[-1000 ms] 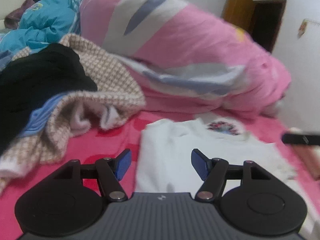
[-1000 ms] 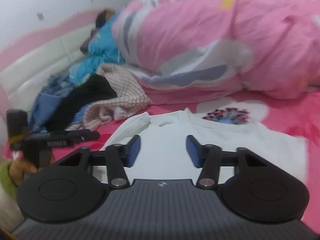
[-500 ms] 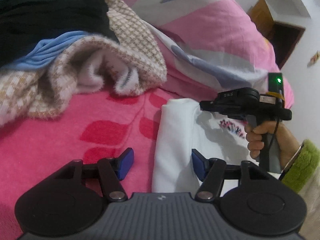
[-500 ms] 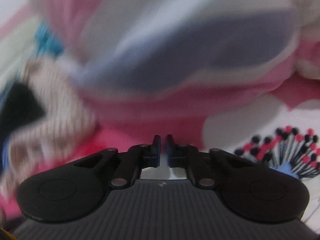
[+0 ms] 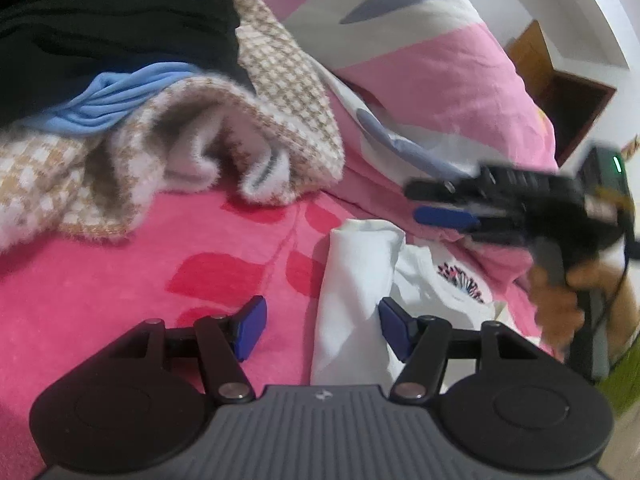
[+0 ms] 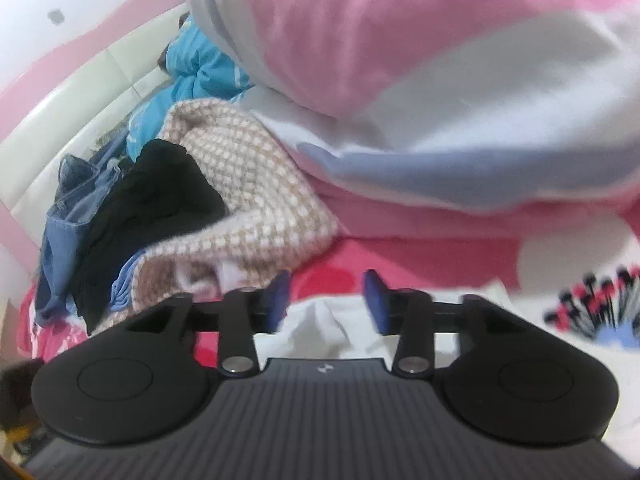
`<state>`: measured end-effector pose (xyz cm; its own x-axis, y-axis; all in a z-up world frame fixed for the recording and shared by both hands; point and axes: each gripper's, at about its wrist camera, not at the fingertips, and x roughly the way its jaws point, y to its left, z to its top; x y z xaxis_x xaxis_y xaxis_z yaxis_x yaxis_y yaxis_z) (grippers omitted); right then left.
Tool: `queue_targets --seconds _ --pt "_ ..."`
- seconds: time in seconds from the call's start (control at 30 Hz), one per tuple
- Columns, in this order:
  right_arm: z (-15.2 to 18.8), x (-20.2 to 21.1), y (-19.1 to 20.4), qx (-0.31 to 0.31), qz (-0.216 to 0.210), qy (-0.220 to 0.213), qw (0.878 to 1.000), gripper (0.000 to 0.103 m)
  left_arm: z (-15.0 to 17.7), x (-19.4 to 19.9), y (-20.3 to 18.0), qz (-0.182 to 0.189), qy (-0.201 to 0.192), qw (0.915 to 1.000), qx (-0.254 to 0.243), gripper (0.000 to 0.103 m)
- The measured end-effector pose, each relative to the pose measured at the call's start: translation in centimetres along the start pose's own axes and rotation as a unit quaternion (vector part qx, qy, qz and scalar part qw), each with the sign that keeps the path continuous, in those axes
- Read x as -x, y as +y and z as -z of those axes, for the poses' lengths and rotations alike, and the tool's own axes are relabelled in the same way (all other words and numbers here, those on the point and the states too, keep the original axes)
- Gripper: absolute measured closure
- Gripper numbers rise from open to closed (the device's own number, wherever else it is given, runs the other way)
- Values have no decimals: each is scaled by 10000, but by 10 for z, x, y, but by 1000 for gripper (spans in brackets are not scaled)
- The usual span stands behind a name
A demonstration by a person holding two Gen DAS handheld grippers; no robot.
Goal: Fold clothes
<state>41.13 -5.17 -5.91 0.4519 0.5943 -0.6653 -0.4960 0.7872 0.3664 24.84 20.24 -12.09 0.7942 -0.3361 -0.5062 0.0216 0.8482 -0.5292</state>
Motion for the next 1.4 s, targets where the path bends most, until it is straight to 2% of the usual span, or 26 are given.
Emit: queue_targets --seconds 0.03,0.1,0.17,0.23,0.37,0.47,0.57,0.7,0.8,0.87,0.9,0.93,1.03,1.1,1.23,1.3,1.37,1.4 --pt "-5 -10 4 115 14 218 9997 39 0 -1 0 -5 5 10000 -19 41" --pt "-6 -30 11 335 206 651 9971 39 1 -1 0 -8 21 10000 -25 41" --pt "-4 -40 12 434 220 820 9954 45 1 -1 0 -11 28 10000 -20 41" --pt "1 -39 9 405 13 829 9957 93 2 0 0 -17 33 10000 -14 41" --pt "10 -23 2 181 -295 365 9987 97 3 0 0 -7 36 10000 5 41" --pt "16 -17 -13 -609 -752 -122 9952 97 3 0 1 0 35 10000 23 41" --pt "24 -21 -24 -1368 -1293 -551 9806 97 3 1 2 5 30 10000 44 41" --pt "32 -34 -36 -2251 -1660 -823 9566 97 3 1 2 13 38 10000 67 41" --pt "34 -47 -38 -2578 -1727 -725 9479 91 4 2 2 16 49 10000 69 41" --pt "32 -48 -40 -2674 -1731 -713 9452 80 3 2 4 37 47 9999 129 42" --pt "31 -44 -40 -2641 -1719 -803 9457 72 3 2 5 48 46 9998 162 42" --pt "30 -36 -40 -2561 -1677 -954 9472 69 3 3 6 54 40 9998 195 43" --pt "30 -4 -41 -2152 -1561 -1385 9540 66 2 3 7 53 9 9996 270 44" --pt "36 16 -41 -1725 -1384 -1483 9639 66 1 3 9 76 -26 9994 337 45" --pt "50 26 -26 -318 -543 -1014 9929 66 -5 3 12 140 -166 9988 433 45" --pt "58 19 -17 463 -31 -680 9966 66 -8 0 14 205 -229 9985 460 46" --pt "61 10 -14 748 43 -496 9960 66 -10 -4 15 309 -226 9980 493 48" --pt "62 5 -14 841 46 -418 9956 66 -10 -7 16 372 -200 9977 522 53"
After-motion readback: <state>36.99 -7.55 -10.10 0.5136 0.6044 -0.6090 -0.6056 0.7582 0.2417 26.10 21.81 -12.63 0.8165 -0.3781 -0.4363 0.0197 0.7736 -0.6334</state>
